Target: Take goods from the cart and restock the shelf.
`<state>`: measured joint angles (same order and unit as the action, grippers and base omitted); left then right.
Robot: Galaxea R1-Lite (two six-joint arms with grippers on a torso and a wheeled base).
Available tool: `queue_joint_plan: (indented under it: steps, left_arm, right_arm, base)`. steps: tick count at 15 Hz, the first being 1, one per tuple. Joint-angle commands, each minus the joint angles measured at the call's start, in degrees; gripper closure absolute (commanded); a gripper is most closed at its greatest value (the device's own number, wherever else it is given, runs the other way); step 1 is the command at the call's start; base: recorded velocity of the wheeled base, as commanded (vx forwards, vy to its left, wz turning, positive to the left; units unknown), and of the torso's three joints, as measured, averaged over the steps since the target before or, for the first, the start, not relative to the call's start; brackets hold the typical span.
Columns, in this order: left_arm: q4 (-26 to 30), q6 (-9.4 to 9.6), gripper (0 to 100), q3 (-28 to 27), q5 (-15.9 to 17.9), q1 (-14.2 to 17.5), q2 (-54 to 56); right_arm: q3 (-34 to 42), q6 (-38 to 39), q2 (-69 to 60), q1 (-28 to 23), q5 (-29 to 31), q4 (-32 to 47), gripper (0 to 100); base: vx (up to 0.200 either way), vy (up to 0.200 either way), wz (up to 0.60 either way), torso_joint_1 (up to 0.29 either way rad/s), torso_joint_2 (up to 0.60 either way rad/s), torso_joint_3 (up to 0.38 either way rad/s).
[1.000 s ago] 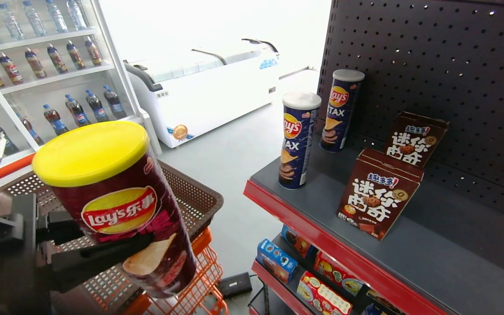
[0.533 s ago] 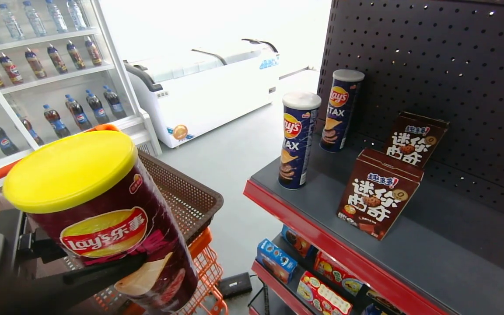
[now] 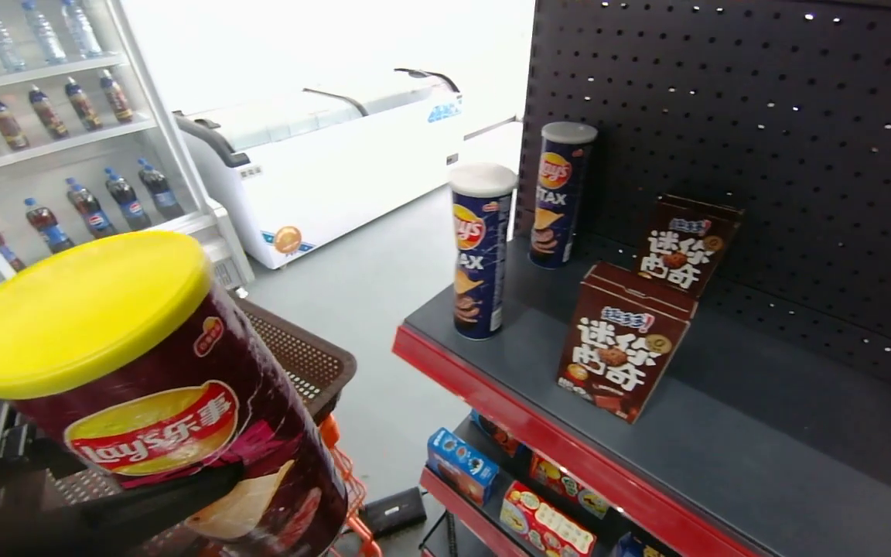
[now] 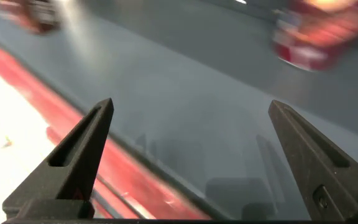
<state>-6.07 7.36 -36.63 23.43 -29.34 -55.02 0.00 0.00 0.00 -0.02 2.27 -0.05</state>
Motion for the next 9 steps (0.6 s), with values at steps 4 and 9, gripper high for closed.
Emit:
queue_joint_plan:
  steps: [4, 9]
  left_arm:
    - [0.01, 0.02, 100, -0.37, 0.12, -0.1, -0.18]
    - [-0.08, 0.02, 100, -0.28, -0.23, -2.74, 0.35]
  right_arm:
    - [0.0, 0.0, 0.09, 0.02, 0.02, -0.04, 0]
    - [0.0, 0.0, 0.09, 0.02, 0.02, -0.04, 0]
  base:
    - [0.0, 0.0, -0.6, 0.002, 0.0, 0.004]
    - [0.0, 0.0, -0.6, 0.002, 0.0, 0.002]
